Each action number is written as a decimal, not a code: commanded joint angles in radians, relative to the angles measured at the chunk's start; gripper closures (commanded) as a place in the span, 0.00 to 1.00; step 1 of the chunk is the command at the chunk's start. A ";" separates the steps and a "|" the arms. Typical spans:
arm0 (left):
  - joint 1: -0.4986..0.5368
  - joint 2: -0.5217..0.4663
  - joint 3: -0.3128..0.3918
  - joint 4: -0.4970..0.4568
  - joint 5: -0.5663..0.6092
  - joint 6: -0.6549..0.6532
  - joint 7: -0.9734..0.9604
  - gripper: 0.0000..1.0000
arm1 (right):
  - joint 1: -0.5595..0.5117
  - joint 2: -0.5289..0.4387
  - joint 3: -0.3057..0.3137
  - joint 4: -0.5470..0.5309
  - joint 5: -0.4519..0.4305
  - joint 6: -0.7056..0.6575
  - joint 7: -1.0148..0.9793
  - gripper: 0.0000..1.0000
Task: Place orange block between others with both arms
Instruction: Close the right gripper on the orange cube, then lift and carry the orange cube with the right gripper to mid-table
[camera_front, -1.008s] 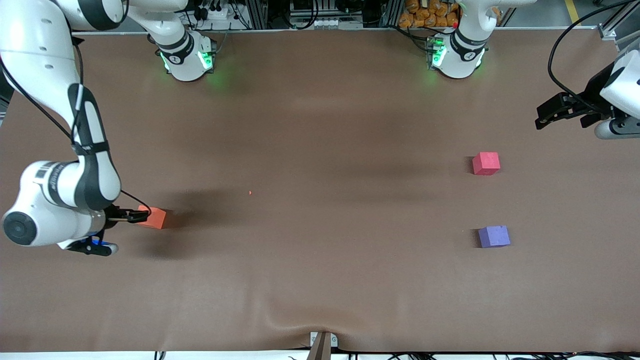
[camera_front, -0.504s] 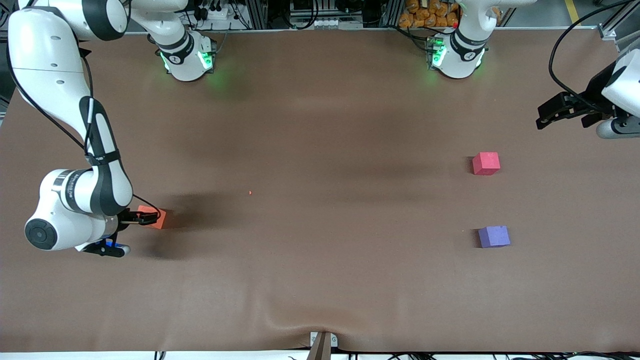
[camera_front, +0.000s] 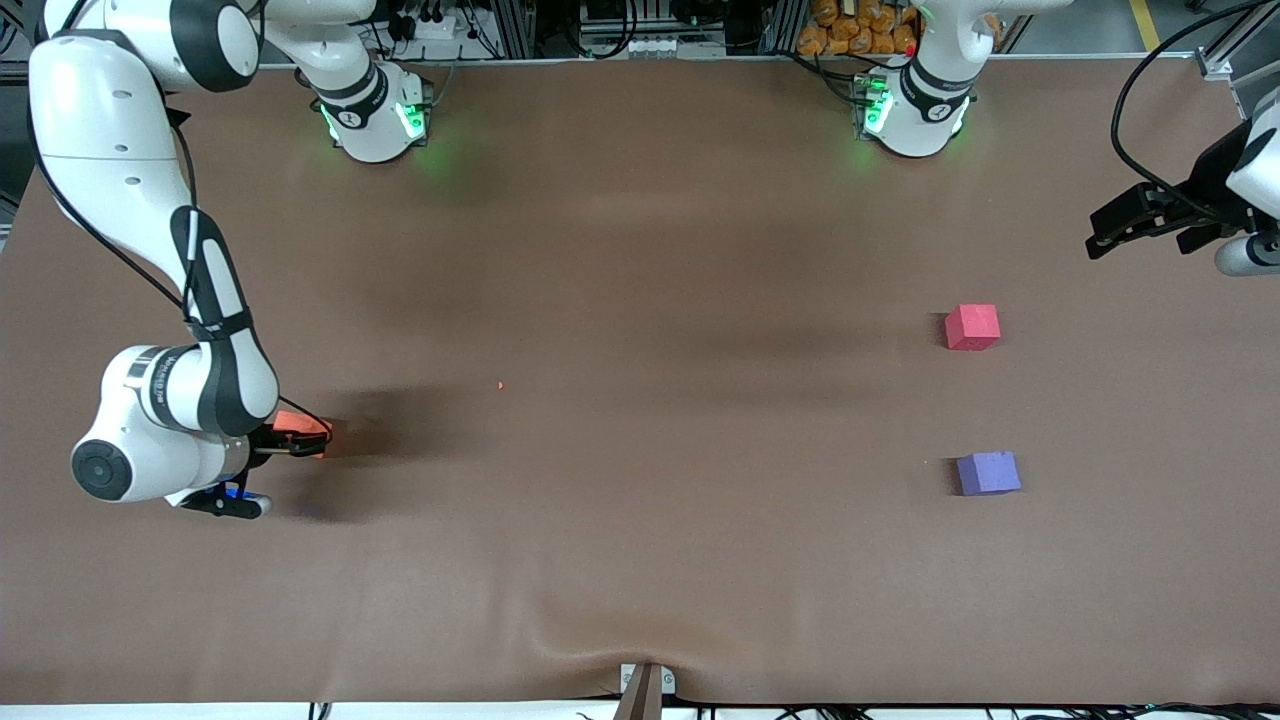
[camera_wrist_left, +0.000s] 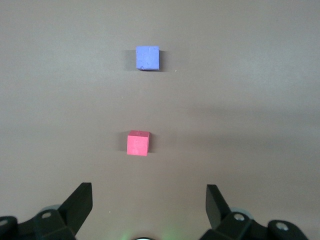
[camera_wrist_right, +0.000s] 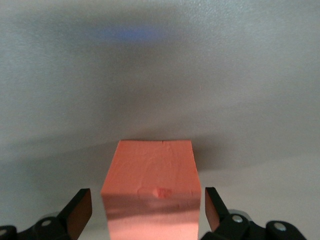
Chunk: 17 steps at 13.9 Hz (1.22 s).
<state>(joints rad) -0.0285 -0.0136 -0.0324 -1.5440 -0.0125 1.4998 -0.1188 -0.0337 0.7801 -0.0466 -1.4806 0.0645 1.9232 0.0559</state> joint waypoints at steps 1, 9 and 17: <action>0.006 -0.005 -0.006 0.004 0.020 -0.004 0.019 0.00 | -0.003 -0.002 0.007 -0.020 0.020 0.023 -0.015 0.12; 0.002 -0.002 -0.007 0.001 0.020 -0.004 0.019 0.00 | 0.063 -0.102 0.105 0.052 0.047 0.011 0.010 0.85; 0.004 0.001 -0.008 -0.001 0.020 -0.003 0.019 0.00 | 0.503 -0.094 0.106 0.077 0.179 0.117 0.164 0.85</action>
<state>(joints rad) -0.0289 -0.0119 -0.0346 -1.5472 -0.0125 1.4998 -0.1188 0.3933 0.6798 0.0805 -1.3997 0.2201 2.0230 0.1583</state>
